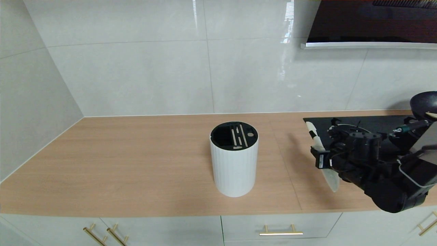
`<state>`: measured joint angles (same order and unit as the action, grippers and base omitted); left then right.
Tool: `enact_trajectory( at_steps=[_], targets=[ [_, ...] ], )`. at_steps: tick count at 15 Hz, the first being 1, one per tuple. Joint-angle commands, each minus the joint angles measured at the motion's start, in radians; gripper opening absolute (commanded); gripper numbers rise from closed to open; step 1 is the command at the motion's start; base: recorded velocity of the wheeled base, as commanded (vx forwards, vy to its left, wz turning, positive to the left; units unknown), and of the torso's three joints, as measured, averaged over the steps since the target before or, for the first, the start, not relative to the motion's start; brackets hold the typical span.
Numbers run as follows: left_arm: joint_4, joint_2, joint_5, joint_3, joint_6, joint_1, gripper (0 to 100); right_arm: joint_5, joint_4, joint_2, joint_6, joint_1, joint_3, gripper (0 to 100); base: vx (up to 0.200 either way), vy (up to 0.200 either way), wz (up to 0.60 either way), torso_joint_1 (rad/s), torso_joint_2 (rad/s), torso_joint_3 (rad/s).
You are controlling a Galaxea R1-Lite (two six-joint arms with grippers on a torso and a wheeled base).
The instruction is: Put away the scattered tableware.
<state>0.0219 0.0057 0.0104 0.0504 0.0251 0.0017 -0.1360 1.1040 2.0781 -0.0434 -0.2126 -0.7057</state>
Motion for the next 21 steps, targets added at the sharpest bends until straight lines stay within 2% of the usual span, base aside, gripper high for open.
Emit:
enact_trajectory(
  at_steps=[1,2,3,4,5,6,7,8,9,10,11,12,13,15,17,18,20,21],
  targets=[
    [0.082,0.082,0.074,0.19,-0.001,-0.008,100,-0.001,-0.004,-0.15,0.002,-0.045,-0.001,0,0.0,0.0,0.0,0.0,0.0,0.0],
    [0.187,0.217,0.174,0.358,-0.001,-0.008,100,-0.001,-0.062,-0.208,0.007,-0.087,-0.044,0,0.0,0.0,0.0,0.0,0.0,0.0],
    [0.207,0.358,0.279,0.474,0.001,-0.008,100,-0.001,-0.153,-0.257,0.007,-0.12,-0.11,0,0.0,0.0,0.0,0.0,0.0,0.0],
    [0.202,0.467,0.35,0.546,0.01,-0.008,100,-0.002,-0.224,-0.293,0.005,-0.151,-0.15,0,0.0,0.0,0.0,0.0,0.0,0.0],
    [0.197,0.568,0.393,0.617,0.012,-0.008,100,-0.005,-0.271,-0.331,0.002,-0.2,-0.162,0,0.0,0.0,0.0,0.0,0.0,0.0],
    [0.196,0.655,0.41,0.671,0.01,-0.014,100,-0.008,-0.289,-0.357,-0.007,-0.249,-0.155,0,0.0,0.0,0.0,0.0,0.0,0.0],
    [0.188,0.744,0.416,0.721,0.006,-0.043,100,-0.01,-0.299,-0.377,-0.026,-0.288,-0.141,0,0.0,0.0,0.0,0.0,0.0,0.0],
    [0.173,0.81,0.414,0.747,-0.013,-0.108,100,-0.014,-0.303,-0.392,-0.03,-0.32,-0.141,0,0.0,0.0,0.0,0.0,0.0,0.0],
    [0.127,0.87,0.414,0.755,-0.071,-0.197,100,-0.017,-0.305,-0.414,-0.032,-0.343,-0.143,0,0.0,0.0,0.0,0.0,0.0,0.0],
    [0.075,0.913,0.411,0.755,-0.157,-0.293,100,-0.019,-0.313,-0.431,-0.032,-0.364,-0.133,0,0.0,0.0,0.0,0.0,0.0,0.0],
    [0.018,0.948,0.413,0.752,-0.264,-0.374,100,-0.017,-0.354,-0.446,-0.035,-0.395,-0.129,0,0.0,0.0,0.0,0.0,0.0,0.0],
    [-0.013,0.973,0.413,0.752,-0.323,-0.405,100,-0.017,-0.388,-0.447,-0.038,-0.403,-0.129,0,0.0,0.0,0.0,0.0,0.0,0.0],
    [-0.083,1.036,0.413,0.744,-0.401,-0.44,100,-0.017,-0.424,-0.451,-0.047,-0.433,-0.127,0,0.0,0.0,0.0,0.0,0.0,0.0],
    [-0.206,1.142,0.413,0.729,-0.488,-0.482,100,-0.019,-0.429,-0.467,-0.053,-0.498,-0.109,0,0.0,0.0,0.0,0.0,0.0,0.0],
    [-0.333,1.232,0.407,0.724,-0.616,-0.525,100,-0.031,-0.429,-0.475,-0.055,-0.562,-0.092,0,0.0,0.0,0.0,0.0,0.0,0.0],
    [-0.433,1.3,0.385,0.724,-0.715,-0.539,100,-0.06,-0.429,-0.475,-0.055,-0.614,-0.086,0,0.0,0.0,0.0,0.0,0.0,0.0],
    [-0.531,1.383,0.296,0.717,-0.798,-0.54,100,-0.068,-0.423,-0.472,-0.056,-0.637,-0.08,0,0.0,0.0,0.0,0.0,0.0,0.0],
    [-0.571,1.419,0.292,0.726,-0.803,-0.54,100,-0.068,-0.421,-0.472,-0.056,-0.639,-0.081,0,0.0,0.0,0.0,0.0,0.0,0.0]
  ],
)
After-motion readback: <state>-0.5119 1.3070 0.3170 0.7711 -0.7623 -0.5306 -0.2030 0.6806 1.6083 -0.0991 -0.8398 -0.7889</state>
